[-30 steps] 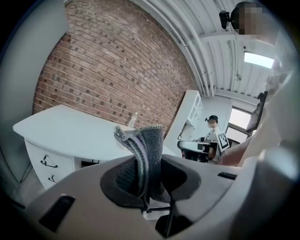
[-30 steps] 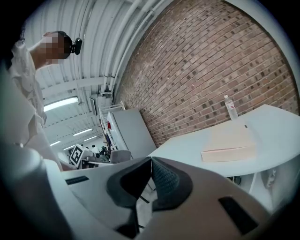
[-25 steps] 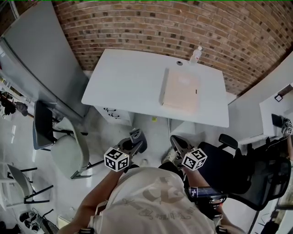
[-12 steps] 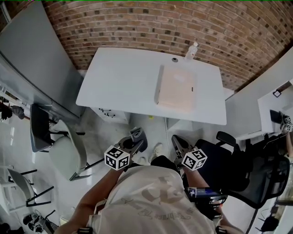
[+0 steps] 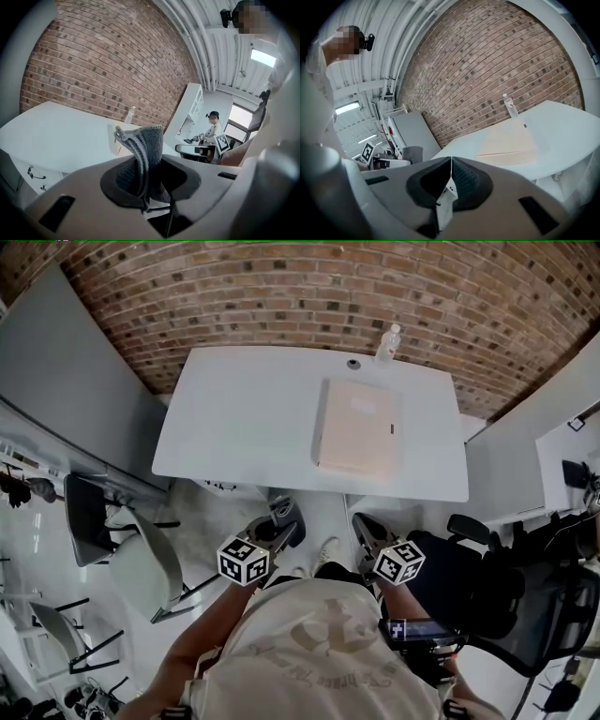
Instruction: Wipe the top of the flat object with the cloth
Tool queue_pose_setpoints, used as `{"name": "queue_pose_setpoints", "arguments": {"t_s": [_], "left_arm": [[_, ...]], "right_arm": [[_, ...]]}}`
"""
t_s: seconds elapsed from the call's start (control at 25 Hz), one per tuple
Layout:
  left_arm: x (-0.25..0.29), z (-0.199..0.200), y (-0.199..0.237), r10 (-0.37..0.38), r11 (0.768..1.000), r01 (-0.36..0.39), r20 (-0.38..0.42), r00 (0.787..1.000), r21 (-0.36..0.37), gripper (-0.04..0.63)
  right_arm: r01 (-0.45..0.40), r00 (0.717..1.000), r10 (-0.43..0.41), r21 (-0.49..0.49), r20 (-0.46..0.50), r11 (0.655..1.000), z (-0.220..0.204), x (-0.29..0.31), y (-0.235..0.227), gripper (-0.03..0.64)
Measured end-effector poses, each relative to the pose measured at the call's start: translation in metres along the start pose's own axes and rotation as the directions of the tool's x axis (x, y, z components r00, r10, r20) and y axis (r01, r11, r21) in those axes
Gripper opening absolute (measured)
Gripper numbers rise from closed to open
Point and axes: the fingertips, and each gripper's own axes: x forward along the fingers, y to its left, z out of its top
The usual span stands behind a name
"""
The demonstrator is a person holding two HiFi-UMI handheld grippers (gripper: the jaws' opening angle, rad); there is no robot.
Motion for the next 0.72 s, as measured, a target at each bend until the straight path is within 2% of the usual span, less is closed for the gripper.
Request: {"name": "queue_pose_setpoints", "arguments": {"t_s": [0.44,0.72], "left_arm": [[0.055,0.051,0.022,0.054,0.998,-0.054,-0.009,0.998,0.01,0.104],[0.091,0.064,0.029,0.072,0.997,-0.072,-0.033,0.997,0.003,0.104]], "right_arm": [[-0.046,0.999,0.046,0.01,0.017,0.999,0.053,0.043,-0.055,0.021],[-0.045,0.999,0.044,0.026,0.018,0.999,0.078,0.055,-0.093,0.021]]}}
